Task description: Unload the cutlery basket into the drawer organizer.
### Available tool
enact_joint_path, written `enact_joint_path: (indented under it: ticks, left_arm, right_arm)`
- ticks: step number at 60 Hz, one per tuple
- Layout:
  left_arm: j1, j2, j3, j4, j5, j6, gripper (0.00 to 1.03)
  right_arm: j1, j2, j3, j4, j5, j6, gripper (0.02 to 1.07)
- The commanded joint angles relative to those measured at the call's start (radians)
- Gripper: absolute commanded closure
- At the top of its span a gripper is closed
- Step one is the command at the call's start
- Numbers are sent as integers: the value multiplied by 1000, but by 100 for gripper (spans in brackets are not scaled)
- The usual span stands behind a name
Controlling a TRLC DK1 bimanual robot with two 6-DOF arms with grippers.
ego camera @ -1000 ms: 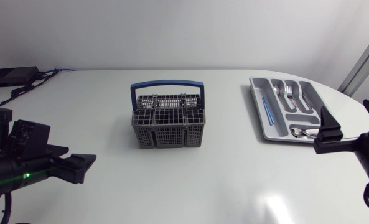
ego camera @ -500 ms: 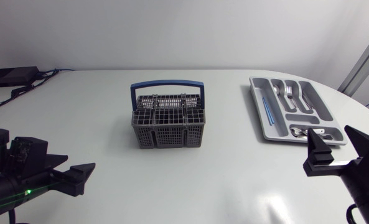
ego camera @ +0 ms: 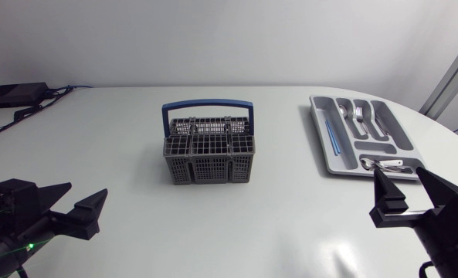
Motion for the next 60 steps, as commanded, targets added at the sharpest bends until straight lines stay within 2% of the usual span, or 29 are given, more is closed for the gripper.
enact_joint_path:
  ticks: [1, 21, 39, 53, 60]
  left_arm:
    - [22, -43, -45, 41, -4, -7, 5]
    - [103, -227, -165, 224, -4, -22, 5]
    - [48, -94, -117, 162, -22, 2, 5]
    - [-8, -6, -115, 192, -68, 24, 4]
    - [-32, 38, -146, 257, -108, 59, 4]
  right_arm:
    - [7, -4, -18, -3, -1, 29, 7]
    - [7, -4, -18, -3, -1, 29, 7]
    - [7, -4, -18, -3, -1, 29, 7]
    - [7, -4, -18, -3, -1, 29, 7]
    - [7, -4, -18, -3, -1, 29, 7]
